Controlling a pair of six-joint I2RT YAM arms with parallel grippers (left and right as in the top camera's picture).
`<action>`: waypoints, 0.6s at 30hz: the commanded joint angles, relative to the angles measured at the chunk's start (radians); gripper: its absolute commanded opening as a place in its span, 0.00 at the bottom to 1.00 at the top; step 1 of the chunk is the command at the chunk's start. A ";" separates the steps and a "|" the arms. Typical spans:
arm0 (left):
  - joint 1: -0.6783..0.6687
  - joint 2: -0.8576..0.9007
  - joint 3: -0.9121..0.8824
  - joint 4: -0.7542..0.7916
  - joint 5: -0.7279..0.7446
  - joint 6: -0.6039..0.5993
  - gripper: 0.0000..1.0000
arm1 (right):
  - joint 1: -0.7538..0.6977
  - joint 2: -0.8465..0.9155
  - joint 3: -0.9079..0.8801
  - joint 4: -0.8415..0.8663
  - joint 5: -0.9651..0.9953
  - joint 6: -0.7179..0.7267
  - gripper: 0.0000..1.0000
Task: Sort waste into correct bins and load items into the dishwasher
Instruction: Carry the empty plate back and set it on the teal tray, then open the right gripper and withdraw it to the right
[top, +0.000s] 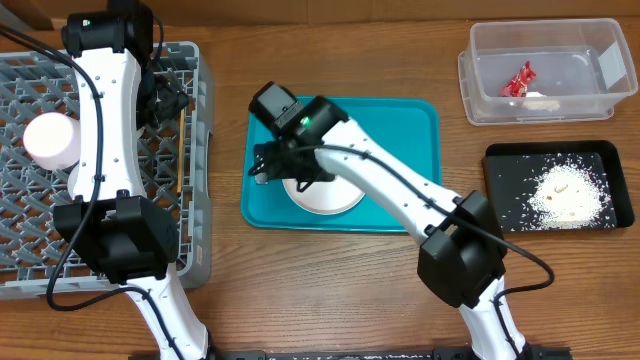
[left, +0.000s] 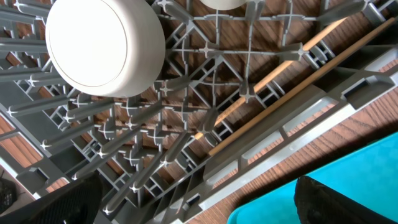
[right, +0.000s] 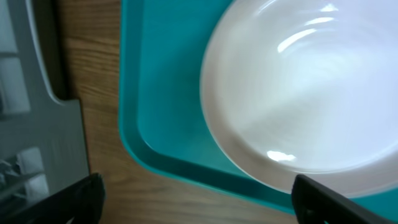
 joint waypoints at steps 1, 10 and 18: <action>-0.006 -0.037 0.023 -0.002 0.000 -0.021 1.00 | -0.071 -0.068 0.145 -0.097 0.064 0.003 1.00; -0.006 -0.037 0.023 -0.002 0.000 -0.021 1.00 | -0.373 -0.197 0.457 -0.439 0.203 -0.161 1.00; -0.006 -0.037 0.023 -0.002 0.000 -0.021 1.00 | -0.698 -0.269 0.457 -0.439 0.208 -0.478 1.00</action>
